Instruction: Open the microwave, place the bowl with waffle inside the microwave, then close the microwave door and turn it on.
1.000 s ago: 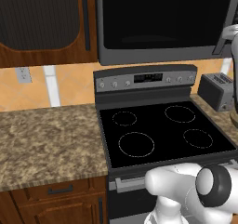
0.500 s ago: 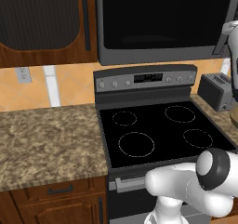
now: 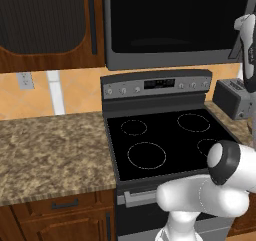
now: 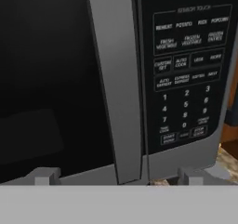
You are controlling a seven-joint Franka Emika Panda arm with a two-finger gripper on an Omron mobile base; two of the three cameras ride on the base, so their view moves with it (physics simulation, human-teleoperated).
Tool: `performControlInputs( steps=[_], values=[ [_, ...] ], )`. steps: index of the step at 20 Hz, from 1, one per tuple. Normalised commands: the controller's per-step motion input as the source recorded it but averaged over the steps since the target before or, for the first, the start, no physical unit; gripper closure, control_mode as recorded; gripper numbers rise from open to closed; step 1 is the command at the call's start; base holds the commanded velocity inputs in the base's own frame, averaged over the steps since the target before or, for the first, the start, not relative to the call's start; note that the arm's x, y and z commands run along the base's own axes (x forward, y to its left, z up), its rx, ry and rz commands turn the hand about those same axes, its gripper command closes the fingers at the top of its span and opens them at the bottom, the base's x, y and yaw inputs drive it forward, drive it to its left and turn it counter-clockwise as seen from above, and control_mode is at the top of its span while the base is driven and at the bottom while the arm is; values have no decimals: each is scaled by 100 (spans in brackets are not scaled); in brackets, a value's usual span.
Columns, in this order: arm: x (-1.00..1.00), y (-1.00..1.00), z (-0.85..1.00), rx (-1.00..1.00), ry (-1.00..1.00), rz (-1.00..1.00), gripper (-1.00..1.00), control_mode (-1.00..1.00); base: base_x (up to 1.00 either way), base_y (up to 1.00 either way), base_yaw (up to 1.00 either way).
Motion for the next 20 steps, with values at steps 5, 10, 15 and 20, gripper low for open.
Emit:
performControlInputs(
  steps=[5,10,15,20],
  values=[
    [37,-14,0,0,-2,0,-100,-100,0,0,0],
    [29,-24,0,1,-1,2,-100,-100,0,0,0],
    [34,-10,0,0,-3,2,-100,-100,0,0,0],
    [39,0,0,0,-1,0,-100,-100,0,0,0]
  ],
)
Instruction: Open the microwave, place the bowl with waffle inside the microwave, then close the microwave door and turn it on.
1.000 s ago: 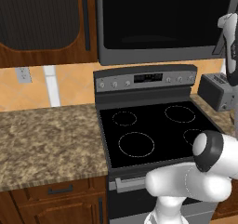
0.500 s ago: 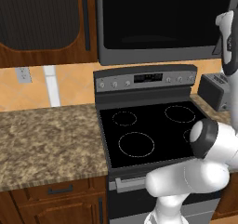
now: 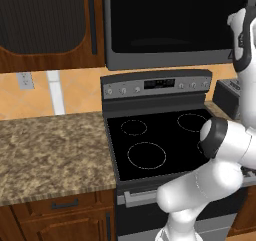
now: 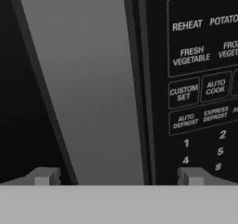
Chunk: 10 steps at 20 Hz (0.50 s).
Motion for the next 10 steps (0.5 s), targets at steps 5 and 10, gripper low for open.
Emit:
performControlInputs(
  steps=[5,10],
  values=[
    [38,-8,0,0,0,1,-100,-100,0,0,0],
    [32,-9,-7,0,-3,4,-100,-100,0,0,0]
  ],
)
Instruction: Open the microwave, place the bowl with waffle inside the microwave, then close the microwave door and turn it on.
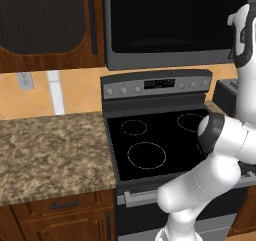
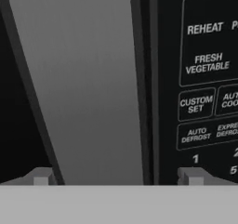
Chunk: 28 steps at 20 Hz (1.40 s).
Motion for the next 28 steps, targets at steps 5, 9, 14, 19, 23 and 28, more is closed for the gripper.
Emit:
performControlInputs(
  steps=[5,9,14,19,23,28],
  values=[
    [42,83,-69,0,-22,8,100,-100,0,0,0],
    [48,100,-65,6,-6,20,100,-100,0,0,0],
    [-31,100,26,-5,5,15,100,-100,0,0,0],
    [-59,100,83,-6,10,16,100,-100,0,0,0],
    [-62,100,99,-2,13,16,100,-100,0,0,0],
    [-80,100,76,-5,10,12,100,-100,0,0,0]
  ],
)
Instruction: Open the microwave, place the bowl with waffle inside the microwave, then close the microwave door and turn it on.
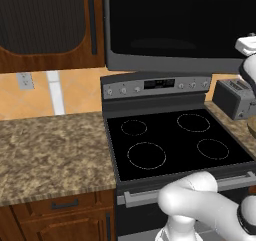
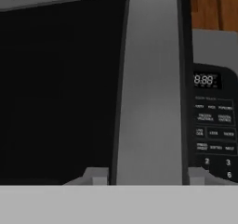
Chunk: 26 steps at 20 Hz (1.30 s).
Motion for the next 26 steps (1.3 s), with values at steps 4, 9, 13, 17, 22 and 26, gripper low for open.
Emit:
performControlInputs(
  steps=[4,9,13,17,22,26],
  values=[
    [-99,100,69,-9,4,2,100,-100,0,0,0],
    [-78,100,34,-12,0,0,100,-100,0,0,0],
    [-75,100,33,-6,0,0,100,-100,0,0,0],
    [-45,100,24,-3,14,0,100,-100,0,0,0],
    [-71,100,26,-5,8,0,100,-100,0,0,0],
    [-71,100,14,-9,-2,0,100,-100,0,0,0]
  ],
)
